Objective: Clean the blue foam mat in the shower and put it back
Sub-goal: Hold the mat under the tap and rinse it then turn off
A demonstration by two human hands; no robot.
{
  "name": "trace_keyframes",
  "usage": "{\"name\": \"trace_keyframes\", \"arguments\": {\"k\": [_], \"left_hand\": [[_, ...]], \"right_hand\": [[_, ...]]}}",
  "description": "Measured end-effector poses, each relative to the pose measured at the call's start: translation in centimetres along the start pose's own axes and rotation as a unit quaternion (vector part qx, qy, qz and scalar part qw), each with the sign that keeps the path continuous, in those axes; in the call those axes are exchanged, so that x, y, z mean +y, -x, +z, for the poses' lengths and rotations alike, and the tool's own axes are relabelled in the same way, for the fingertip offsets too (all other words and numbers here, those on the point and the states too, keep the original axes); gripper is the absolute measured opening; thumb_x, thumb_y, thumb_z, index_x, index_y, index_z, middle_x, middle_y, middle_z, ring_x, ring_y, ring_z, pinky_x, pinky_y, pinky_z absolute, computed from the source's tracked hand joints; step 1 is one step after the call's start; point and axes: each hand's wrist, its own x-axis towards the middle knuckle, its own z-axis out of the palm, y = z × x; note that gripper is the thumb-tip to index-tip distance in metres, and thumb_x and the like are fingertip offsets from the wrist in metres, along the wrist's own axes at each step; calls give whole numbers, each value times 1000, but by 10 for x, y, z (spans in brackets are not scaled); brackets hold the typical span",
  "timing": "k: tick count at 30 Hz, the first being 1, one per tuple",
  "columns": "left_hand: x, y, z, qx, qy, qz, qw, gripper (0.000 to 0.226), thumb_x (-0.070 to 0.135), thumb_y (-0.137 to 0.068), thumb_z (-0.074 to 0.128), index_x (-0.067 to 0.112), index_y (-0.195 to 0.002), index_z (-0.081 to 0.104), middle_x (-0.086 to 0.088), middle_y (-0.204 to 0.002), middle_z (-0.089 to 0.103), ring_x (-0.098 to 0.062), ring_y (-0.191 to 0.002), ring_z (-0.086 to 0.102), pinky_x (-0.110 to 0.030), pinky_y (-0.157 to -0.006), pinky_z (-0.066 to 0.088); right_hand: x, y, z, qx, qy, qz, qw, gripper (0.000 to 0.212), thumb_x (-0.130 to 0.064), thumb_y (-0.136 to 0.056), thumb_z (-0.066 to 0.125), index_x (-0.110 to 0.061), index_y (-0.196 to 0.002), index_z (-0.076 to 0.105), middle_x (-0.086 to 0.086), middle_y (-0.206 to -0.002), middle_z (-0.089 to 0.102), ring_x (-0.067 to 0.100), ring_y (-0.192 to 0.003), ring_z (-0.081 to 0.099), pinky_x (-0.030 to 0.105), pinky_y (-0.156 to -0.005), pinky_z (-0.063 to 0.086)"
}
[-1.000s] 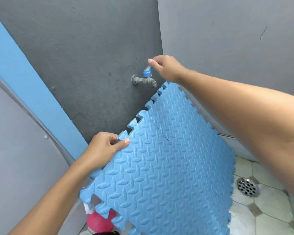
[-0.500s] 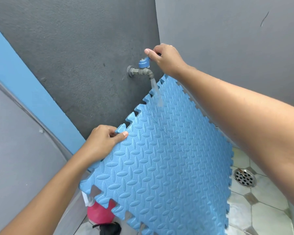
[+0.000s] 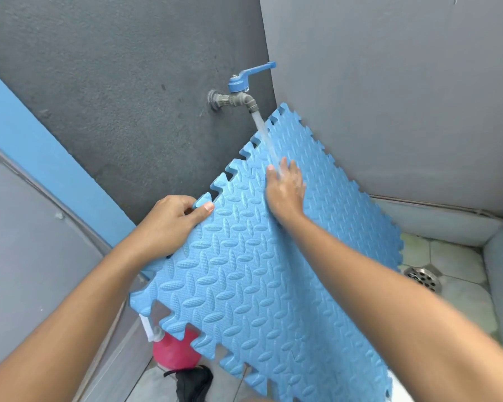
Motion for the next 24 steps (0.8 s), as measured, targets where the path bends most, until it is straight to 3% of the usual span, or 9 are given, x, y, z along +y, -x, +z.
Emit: {"name": "trace_keyframes", "arguments": {"k": [2,5,7,9,11,14,17,20,24], "left_hand": [[0,-1,1,-1,-2,-6,1000,58,45,-103,52,-7,-80,60,-20,-64,62,-14,-52,47,-27,-52,38],[1,-3,2,11,10,-16,1000,51,43,-104,52,7,-69,49,10,-45,41,-5,-37,33,-18,-37,30],[0,-4,3,13,16,-13,1000,49,43,-104,52,9,-69,49,10,-45,39,-5,-37,31,-17,-37,29],[-1,-3,3,3,27,-10,1000,55,46,-103,53,1,-72,54,-7,-51,50,-8,-44,41,-22,-46,36],[-2,0,3,-2,30,-14,999,60,49,-103,52,-6,-82,61,-20,-65,60,-16,-54,49,-29,-56,41],[2,1,2,4,13,-17,1000,61,48,-103,51,-9,-81,57,-8,-61,50,-14,-47,40,-28,-51,34],[4,1,2,5,21,-21,1000,61,49,-103,52,-10,-84,56,-9,-63,51,-17,-51,42,-30,-54,35],[4,0,-1,-11,51,-35,998,66,58,-97,54,-7,-88,60,-20,-70,58,-21,-61,52,-40,-63,45],[6,-1,-1,-13,63,-37,997,66,58,-94,53,-6,-80,55,-12,-69,53,-22,-60,48,-36,-65,40]], "right_hand": [[-15,46,21,-2,-25,-16,1000,65,-51,-106,24,-18,-161,13,5,-170,3,19,-156,-5,47,-125,-6],[-34,130,35,-18,-6,-134,991,70,-55,-103,20,-20,-162,4,1,-170,-7,14,-154,-16,41,-124,-13],[-25,178,34,-50,25,-229,972,73,-58,-102,19,-19,-162,1,0,-169,-10,14,-154,-19,41,-123,-14],[4,191,30,-70,43,-273,958,76,-60,-101,19,-17,-162,1,-1,-169,-10,14,-154,-17,44,-124,-9],[40,171,22,-54,40,-230,971,77,-64,-100,20,-21,-162,0,-6,-169,-11,11,-154,-16,46,-125,-7],[76,112,5,3,-4,-31,1000,73,-60,-103,25,-25,-162,0,-9,-169,-10,8,-154,-16,51,-125,-6],[60,54,-7,46,-54,109,991,67,-47,-106,29,-17,-162,6,1,-170,-1,16,-156,-7,57,-123,-3],[1,41,7,4,-50,37,998,66,-45,-107,26,-12,-161,8,4,-170,0,17,-156,-9,54,-123,-9],[-52,104,32,-33,-23,-85,996,69,-52,-106,23,-16,-162,4,3,-170,-7,15,-154,-16,47,-124,-13]]}}
